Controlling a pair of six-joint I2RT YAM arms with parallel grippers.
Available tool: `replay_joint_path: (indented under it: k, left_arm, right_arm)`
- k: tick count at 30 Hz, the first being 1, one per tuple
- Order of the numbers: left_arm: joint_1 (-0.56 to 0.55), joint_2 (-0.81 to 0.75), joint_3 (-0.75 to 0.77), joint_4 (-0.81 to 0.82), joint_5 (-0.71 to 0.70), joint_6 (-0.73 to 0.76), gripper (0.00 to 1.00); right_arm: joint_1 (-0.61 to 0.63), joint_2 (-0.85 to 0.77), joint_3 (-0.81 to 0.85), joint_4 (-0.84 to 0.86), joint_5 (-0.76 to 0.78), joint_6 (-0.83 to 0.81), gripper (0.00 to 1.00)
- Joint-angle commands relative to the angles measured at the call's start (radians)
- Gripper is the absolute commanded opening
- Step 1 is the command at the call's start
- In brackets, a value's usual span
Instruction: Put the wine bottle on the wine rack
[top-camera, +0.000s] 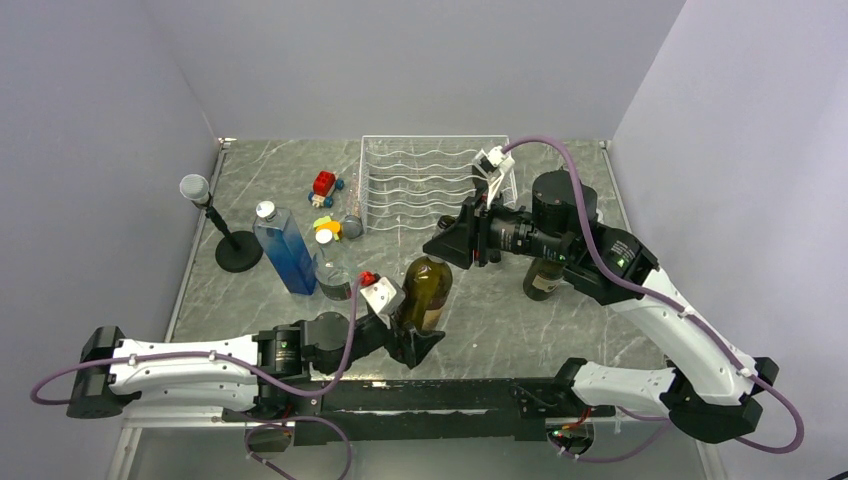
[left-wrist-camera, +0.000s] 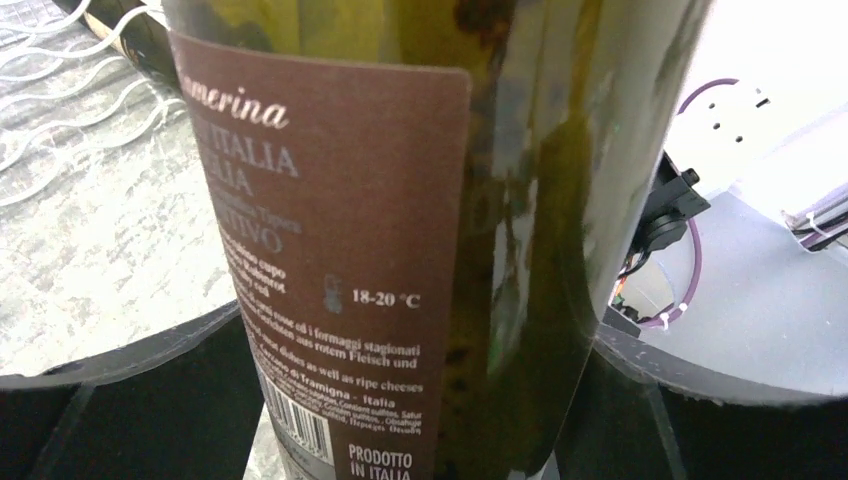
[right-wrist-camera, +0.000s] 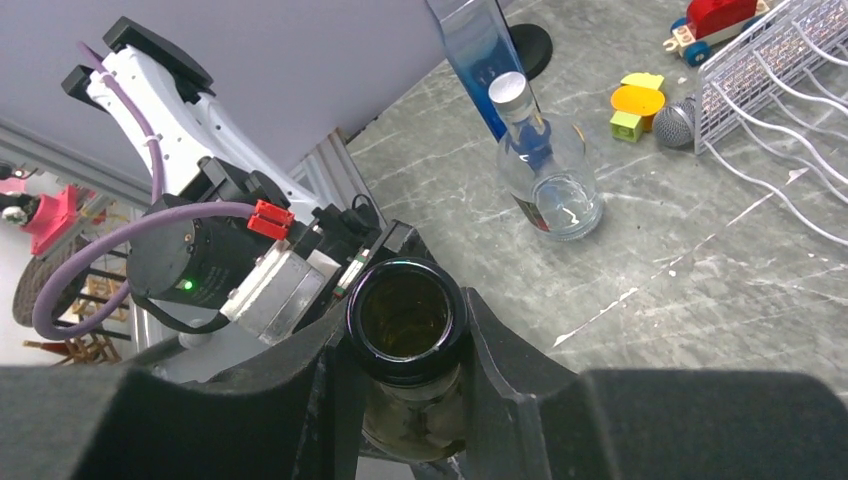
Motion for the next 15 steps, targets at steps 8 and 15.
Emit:
replay_joint_path:
  k: [8, 15]
  left_arm:
    - [0.001, 0.006, 0.060, 0.011, 0.000, 0.026, 0.01]
    - [0.001, -0.002, 0.100, -0.073, 0.023, 0.115, 0.01]
  right_arm:
    - [0.004, -0.072, -0.028, 0.161, -0.052, 0.092, 0.00]
    - [0.004, -0.106, -0.078, 0.138, 0.023, 0.052, 0.72]
